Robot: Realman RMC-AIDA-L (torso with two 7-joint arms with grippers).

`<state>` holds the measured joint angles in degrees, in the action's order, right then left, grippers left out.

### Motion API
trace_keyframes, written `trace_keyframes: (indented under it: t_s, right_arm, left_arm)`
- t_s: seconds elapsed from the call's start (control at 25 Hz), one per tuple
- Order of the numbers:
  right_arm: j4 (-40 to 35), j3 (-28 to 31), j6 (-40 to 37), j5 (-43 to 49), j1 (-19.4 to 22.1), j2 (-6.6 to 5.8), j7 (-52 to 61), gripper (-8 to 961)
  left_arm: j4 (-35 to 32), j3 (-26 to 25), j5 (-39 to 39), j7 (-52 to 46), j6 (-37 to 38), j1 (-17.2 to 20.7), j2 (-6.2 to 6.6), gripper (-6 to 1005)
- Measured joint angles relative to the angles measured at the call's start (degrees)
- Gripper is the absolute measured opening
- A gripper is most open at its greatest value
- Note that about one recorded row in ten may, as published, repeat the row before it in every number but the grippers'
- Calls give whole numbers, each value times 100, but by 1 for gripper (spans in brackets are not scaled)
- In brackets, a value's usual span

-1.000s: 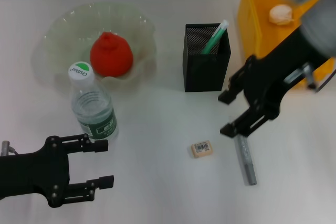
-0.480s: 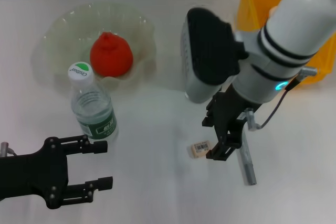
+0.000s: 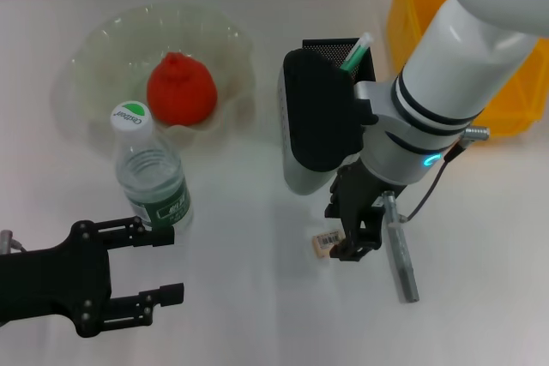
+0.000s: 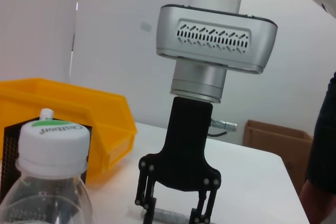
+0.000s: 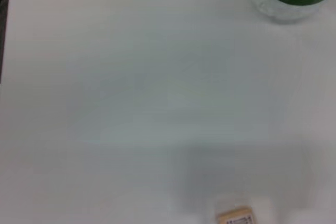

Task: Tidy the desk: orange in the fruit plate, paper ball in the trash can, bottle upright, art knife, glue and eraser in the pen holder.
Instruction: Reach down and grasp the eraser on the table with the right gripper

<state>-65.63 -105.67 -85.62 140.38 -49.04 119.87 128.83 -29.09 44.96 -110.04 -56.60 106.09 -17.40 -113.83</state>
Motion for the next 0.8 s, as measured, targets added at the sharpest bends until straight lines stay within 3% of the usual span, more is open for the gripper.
trace_keyframes:
  t_s: [0.32, 0.8]
  right_arm:
    - [90, -361, 278, -13, -49, 1, 134, 478]
    - [317, -666, 505, -78, -147, 1, 287, 461]
  left_arm:
    - [0, -6, 13, -40, 8, 0, -11, 680]
    - [0, -5, 13, -50, -16, 0, -25, 680]
